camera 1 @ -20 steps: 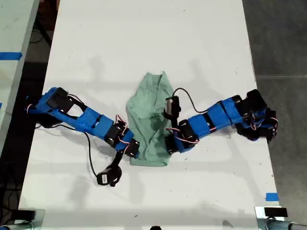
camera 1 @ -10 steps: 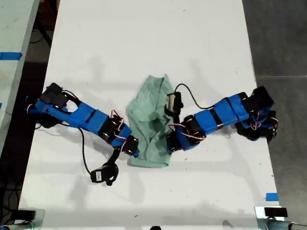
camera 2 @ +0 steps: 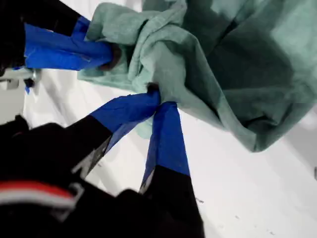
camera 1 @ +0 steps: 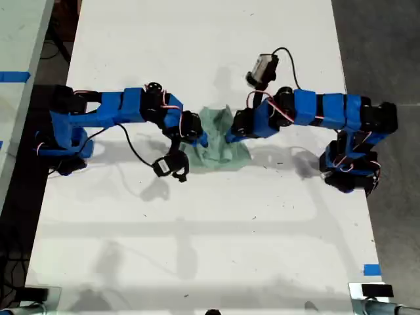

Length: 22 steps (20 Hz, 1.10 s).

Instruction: Fold t shirt

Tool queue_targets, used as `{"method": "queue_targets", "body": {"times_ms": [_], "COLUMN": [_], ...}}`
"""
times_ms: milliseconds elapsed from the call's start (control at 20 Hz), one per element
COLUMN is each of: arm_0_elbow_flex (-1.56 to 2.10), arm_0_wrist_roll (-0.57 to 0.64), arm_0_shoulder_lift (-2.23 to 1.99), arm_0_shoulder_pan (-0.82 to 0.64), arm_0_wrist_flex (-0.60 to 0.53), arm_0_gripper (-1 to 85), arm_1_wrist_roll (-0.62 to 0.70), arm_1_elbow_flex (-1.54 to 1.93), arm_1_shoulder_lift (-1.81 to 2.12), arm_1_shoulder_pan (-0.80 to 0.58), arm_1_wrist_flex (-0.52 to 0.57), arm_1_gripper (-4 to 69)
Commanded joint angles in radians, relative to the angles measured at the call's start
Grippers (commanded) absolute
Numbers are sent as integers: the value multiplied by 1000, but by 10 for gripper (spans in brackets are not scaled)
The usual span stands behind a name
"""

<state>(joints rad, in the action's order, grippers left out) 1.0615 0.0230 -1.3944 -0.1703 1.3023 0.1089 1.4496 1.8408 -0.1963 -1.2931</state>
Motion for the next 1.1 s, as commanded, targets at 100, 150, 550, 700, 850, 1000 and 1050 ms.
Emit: {"method": "queue_targets", "body": {"times_ms": [100, 150, 550, 700, 850, 1000, 1050], "arm_0_elbow_flex": [-9, -9, 26, 74, 209, 723, 916], "arm_0_wrist_roll": [54, 64, 127, 130, 100, 52, 23], "arm_0_shoulder_lift": [-29, -23, -209, -439, -798, -1232, -1355], "arm_0_shoulder_pan": [-247, -290, -434, -319, -89, 124, 160], "arm_0_wrist_flex": [37, 60, 272, 282, 201, -58, -103], "arm_0_gripper": [131, 159, 208, -1, -2, -2, -2], "arm_1_wrist_roll": [100, 115, 178, 161, 132, 74, 72], "arm_1_elbow_flex": [302, 365, 466, 460, 508, 664, 765], "arm_1_shoulder_lift": [313, 379, 790, 939, 1158, 1295, 1359], "arm_1_shoulder_pan": [-336, -397, -492, -436, -262, -71, 5], "arm_1_wrist_flex": [52, 35, -213, -319, -356, -336, -279], "arm_1_gripper": [285, 320, 333, 137, 1, 1, 1]}}
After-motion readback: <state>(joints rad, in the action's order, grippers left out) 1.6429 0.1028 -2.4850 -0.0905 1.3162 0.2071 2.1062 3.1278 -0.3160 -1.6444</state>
